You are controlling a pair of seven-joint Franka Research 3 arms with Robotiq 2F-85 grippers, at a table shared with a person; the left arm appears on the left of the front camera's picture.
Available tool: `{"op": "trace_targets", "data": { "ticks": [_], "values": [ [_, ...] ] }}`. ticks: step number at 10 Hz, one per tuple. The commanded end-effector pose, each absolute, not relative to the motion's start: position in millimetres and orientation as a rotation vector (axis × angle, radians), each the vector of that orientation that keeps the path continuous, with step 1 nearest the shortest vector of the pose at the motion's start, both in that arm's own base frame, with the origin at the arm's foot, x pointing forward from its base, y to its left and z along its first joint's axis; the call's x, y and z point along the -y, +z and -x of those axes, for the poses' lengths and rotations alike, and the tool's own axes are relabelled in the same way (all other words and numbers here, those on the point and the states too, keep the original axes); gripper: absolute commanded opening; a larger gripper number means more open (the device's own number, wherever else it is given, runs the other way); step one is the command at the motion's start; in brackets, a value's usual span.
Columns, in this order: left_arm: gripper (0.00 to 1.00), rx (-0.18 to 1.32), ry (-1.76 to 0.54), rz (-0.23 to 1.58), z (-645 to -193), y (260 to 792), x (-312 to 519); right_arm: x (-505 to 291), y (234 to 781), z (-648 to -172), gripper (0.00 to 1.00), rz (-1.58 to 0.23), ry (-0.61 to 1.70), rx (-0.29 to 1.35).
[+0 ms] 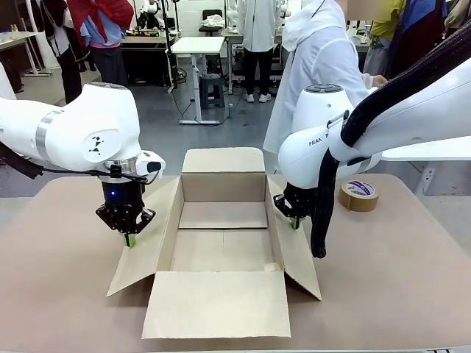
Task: Wrap the clocks to prevent damage.
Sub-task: Open the side flaps of the Package Box, then once the human has placed the objects inside and stepped back, release both hands from the side flaps of the Package Box.
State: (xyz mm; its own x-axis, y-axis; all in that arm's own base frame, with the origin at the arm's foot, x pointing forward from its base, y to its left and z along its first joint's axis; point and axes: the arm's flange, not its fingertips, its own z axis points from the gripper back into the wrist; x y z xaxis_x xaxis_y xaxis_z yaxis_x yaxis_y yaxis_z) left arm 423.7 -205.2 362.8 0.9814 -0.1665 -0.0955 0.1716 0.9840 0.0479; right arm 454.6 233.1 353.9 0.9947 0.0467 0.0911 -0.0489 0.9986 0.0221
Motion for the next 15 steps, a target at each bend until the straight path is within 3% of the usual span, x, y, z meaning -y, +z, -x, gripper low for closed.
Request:
{"op": "trace_targets", "data": {
  "ticks": [1,15],
  "values": [
    [0.01,-0.086,-0.174,-0.061,-423.5,363.2,204.4,-232.8,353.0,-452.6,0.01,-0.024,0.043,0.092],
    [0.01,-0.086,-0.174,-0.061,-423.5,363.2,204.4,-232.8,353.0,-452.6,0.01,-0.024,0.043,0.092]
  ]
}}
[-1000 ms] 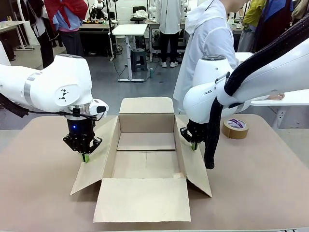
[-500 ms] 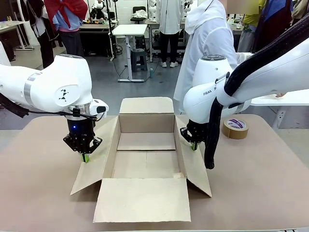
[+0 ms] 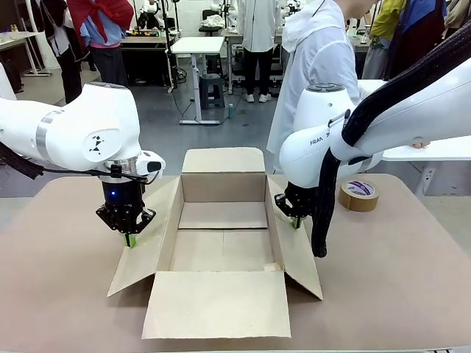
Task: Wrap the clocks to prevent damage.
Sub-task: Once the human has placed the objects inside and stepped back, release both hands from the side flaps of the Package Box.
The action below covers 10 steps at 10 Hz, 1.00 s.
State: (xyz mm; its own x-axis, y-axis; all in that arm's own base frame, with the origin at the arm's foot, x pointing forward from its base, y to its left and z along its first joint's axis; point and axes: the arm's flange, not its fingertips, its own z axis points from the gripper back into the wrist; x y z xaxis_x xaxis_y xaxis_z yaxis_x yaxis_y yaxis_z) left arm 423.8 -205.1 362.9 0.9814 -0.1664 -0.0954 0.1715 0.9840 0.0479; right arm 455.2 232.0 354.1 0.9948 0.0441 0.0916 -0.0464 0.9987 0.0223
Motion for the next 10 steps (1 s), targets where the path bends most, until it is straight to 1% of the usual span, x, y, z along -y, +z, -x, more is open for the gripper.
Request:
{"op": "trace_targets", "data": {
  "ticks": [1,10],
  "values": [
    [0.01,-0.086,-0.174,-0.061,-423.5,363.2,204.4,-232.8,353.0,-452.6,0.01,-0.024,0.043,0.092],
    [0.01,-0.086,-0.174,-0.061,-423.5,363.2,204.4,-232.8,353.0,-452.6,0.01,-0.024,0.043,0.092]
  ]
}}
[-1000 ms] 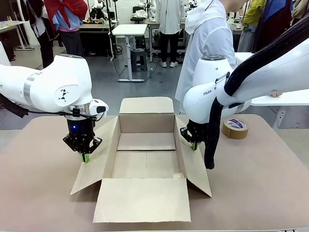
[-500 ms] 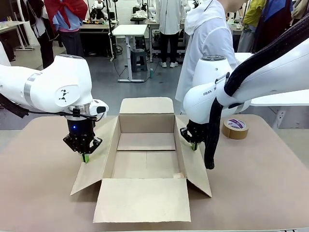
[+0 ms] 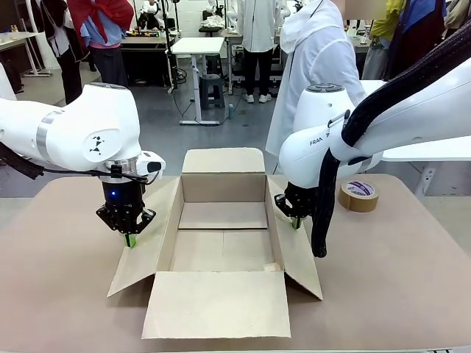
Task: Wrap the clocks to prevent damage.
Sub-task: Once the human has placed the objects inside and stepped back, release both hands from the side flaps of the Package Box.
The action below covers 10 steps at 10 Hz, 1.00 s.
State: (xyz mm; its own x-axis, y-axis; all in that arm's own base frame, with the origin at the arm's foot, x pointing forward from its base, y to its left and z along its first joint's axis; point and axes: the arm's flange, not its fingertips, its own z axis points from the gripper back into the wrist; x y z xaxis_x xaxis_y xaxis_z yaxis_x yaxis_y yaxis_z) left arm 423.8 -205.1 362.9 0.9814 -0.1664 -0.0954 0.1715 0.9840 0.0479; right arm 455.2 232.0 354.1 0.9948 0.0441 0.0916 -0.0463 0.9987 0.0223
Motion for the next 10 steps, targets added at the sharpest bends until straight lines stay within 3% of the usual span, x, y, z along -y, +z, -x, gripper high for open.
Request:
{"op": "trace_targets", "data": {
  "ticks": [1,10],
  "values": [
    [0.01,-0.086,-0.174,-0.061,-423.5,363.2,204.4,-232.8,353.0,-452.6,0.01,-0.024,0.043,0.092],
    [0.01,-0.086,-0.174,-0.061,-423.5,363.2,204.4,-232.8,353.0,-452.6,0.01,-0.024,0.043,0.092]
  ]
}}
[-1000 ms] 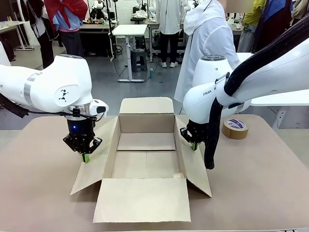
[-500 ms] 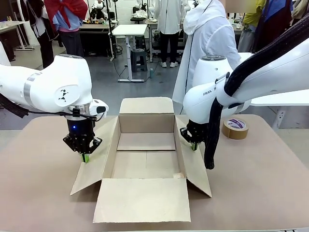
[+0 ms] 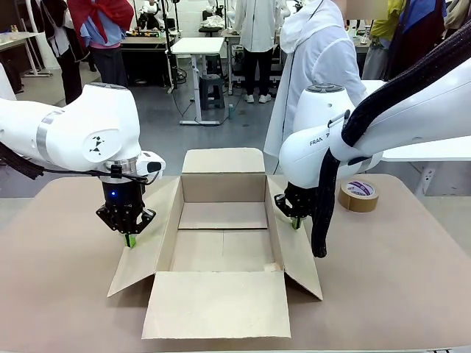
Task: Wrap the clocks to prevent damage.
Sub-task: Once the human has placed the objects inside and stepped back, release both hands from the side flaps of the Package Box.
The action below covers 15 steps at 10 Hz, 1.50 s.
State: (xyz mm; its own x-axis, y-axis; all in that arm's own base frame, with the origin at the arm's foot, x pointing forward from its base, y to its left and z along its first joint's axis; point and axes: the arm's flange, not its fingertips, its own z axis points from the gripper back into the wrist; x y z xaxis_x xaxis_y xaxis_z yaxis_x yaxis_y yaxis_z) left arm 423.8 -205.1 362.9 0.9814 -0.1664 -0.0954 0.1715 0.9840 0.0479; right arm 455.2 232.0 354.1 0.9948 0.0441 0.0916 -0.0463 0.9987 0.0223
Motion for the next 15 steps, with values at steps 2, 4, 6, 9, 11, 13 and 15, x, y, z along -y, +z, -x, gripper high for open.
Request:
{"op": "trace_targets", "data": {
  "ticks": [2,4,6,9,11,13,15],
  "values": [
    [0.01,-0.086,-0.174,-0.061,-423.5,363.2,204.4,-232.8,353.0,-452.6,0.01,-0.024,0.043,0.092],
    [0.01,-0.086,-0.174,-0.061,-423.5,363.2,204.4,-232.8,353.0,-452.6,0.01,-0.024,0.043,0.092],
    [0.01,-0.086,-0.174,-0.061,-423.5,363.2,204.4,-232.8,353.0,-452.6,0.01,-0.024,0.043,0.092],
    [0.01,-0.086,-0.174,-0.061,-423.5,363.2,204.4,-232.8,353.0,-452.6,0.01,-0.024,0.043,0.092],
    [0.01,-0.086,-0.174,-0.061,-423.5,363.2,204.4,-232.8,353.0,-452.6,0.01,-0.024,0.043,0.092],
    [0.01,-0.086,-0.174,-0.061,-423.5,363.2,204.4,-232.8,353.0,-452.6,0.01,-0.024,0.043,0.092],
    [0.01,-0.086,-0.174,-0.061,-423.5,363.2,204.4,-232.8,353.0,-452.6,0.01,-0.024,0.043,0.092]
  ]
}}
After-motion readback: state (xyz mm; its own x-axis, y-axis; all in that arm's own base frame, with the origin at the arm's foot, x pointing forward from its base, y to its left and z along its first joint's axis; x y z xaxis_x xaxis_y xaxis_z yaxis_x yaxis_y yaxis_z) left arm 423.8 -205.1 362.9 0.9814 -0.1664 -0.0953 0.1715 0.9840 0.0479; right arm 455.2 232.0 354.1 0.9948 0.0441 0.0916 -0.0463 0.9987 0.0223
